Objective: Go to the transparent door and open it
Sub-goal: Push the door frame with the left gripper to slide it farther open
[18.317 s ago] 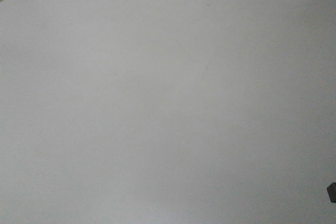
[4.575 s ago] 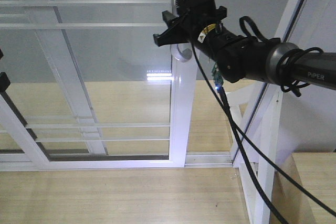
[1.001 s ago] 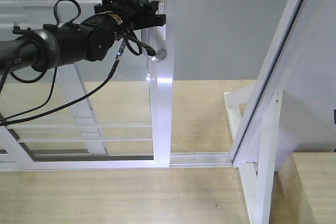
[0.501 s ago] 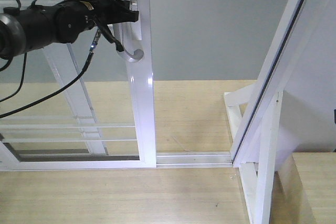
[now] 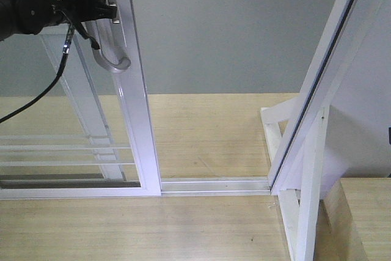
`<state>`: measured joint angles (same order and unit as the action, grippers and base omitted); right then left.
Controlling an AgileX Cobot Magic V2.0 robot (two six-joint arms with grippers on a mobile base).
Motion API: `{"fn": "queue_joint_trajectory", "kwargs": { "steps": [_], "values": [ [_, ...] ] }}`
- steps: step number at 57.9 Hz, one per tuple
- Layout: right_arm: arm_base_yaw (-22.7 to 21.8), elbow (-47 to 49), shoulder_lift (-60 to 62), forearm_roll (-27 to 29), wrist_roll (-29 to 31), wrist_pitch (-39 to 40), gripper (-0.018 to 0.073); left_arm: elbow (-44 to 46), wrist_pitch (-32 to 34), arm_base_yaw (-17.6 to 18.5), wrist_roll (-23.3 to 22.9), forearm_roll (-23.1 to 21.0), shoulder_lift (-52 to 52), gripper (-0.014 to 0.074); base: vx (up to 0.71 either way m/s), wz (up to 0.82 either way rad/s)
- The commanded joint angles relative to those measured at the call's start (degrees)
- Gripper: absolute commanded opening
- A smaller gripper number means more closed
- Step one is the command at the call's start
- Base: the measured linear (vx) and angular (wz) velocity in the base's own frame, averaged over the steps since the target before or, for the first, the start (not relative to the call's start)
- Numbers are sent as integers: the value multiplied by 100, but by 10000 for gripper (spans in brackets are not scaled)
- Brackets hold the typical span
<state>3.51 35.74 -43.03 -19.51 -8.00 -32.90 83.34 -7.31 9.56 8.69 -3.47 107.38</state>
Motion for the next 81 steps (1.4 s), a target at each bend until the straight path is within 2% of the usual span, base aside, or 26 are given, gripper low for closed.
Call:
{"fn": "queue_joint_trajectory", "kwargs": {
  "steps": [1,12,30,41,49,54,68,81],
  "values": [
    [-34,158,29,-116,1,355,295,191,341,-189,-1,74,-479,386,0,0],
    [-34,158,29,-116,1,355,295,191,127,-484,-1,94,-613,386,0,0],
    [-34,158,29,-116,1,362,295,191,-848,-895,-1,642,-775,386,0,0],
    [-34,158,29,-110,-43,362,295,191,-1504,-918,21,744,-834,386,0,0],
    [-34,158,29,-110,-43,362,295,186,-2292,-918,253,931,-901,386,0,0],
    [-34,158,29,-85,-43,362,295,155,-2503,-918,433,918,-1033,386,0,0],
    [-34,158,29,-85,-43,362,295,-589,-2288,-918,429,880,-1996,368,0,0],
    [-34,158,29,-113,4,334,295,-1961,-1349,-918,441,173,-3402,335,0,0]
  ]
}}
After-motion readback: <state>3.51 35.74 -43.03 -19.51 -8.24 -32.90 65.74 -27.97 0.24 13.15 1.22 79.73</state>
